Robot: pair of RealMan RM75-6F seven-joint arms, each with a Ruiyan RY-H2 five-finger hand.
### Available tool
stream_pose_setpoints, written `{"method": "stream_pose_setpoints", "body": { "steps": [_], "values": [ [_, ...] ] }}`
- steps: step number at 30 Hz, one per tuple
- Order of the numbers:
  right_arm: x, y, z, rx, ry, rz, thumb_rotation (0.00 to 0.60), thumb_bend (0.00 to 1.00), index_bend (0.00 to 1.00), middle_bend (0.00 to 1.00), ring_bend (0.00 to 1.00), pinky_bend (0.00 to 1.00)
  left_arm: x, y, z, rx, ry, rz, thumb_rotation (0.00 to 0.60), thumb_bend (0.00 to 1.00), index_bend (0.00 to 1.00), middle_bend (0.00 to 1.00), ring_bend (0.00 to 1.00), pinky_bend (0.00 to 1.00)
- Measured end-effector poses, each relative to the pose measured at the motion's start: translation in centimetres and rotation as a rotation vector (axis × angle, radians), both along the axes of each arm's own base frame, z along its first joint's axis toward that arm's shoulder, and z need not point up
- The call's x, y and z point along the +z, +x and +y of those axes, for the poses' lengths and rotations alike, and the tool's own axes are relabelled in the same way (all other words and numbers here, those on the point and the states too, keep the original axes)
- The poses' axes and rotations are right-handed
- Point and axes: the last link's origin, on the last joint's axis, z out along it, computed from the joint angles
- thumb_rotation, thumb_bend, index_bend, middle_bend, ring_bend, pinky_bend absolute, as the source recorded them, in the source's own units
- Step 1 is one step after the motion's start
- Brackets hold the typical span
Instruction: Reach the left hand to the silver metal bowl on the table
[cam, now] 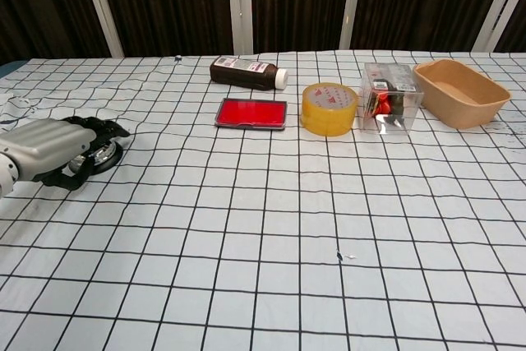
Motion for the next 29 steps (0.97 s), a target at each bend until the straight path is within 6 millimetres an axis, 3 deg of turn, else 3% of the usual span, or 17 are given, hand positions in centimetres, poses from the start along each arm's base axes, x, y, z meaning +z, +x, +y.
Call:
{"method": "stream_pose_setpoints", "body": {
  "steps": [6,9,13,17,21,29],
  "values": [
    [0.1,0.1,0.1,0.007,-0.003,-0.005,0.600,0.25,0.03,0.03,0.09,0.10,3.2,2.4,-0.4,-0.085,0.114,-0.091,0.600,1.00,0.00,0.01,0.00,0.01],
    [0.1,0.2,0.2,0.011,-0.004,-0.008,0.600,0.25,0.03,0.03,0.09,0.10,5.9,4.0,-1.9,-0.135,0.174,-0.161,0.600,1.00,0.00,0.01,0.00,0.01],
    [0.1,0.4,0.3,0.016,-0.001,-0.010,0.600,0.25,0.03,0.03,0.09,0.10,10.5,5.1,-5.4,-0.154,0.244,-0.227,0.600,1.00,0.00,0.02,0.00,0.00],
    [0.1,0.5,0.3,0.021,0.001,-0.012,0.600,0.25,0.03,0.03,0.09,0.10,14.7,3.4,-10.0,-0.087,0.286,-0.195,0.600,1.00,0.00,0.02,0.00,0.00],
    [0.1,0.7,0.4,0.025,0.001,-0.008,0.600,0.25,0.03,0.03,0.09,0.10,16.6,0.7,-14.3,0.027,0.303,-0.172,0.600,1.00,0.00,0.02,0.00,0.00],
    [0.0,0.6,0.3,0.018,0.001,0.001,0.600,0.25,0.03,0.03,0.09,0.10,18.0,-2.4,-16.4,0.117,0.334,-0.224,0.600,1.00,0.00,0.02,0.00,0.01]
  ]
}}
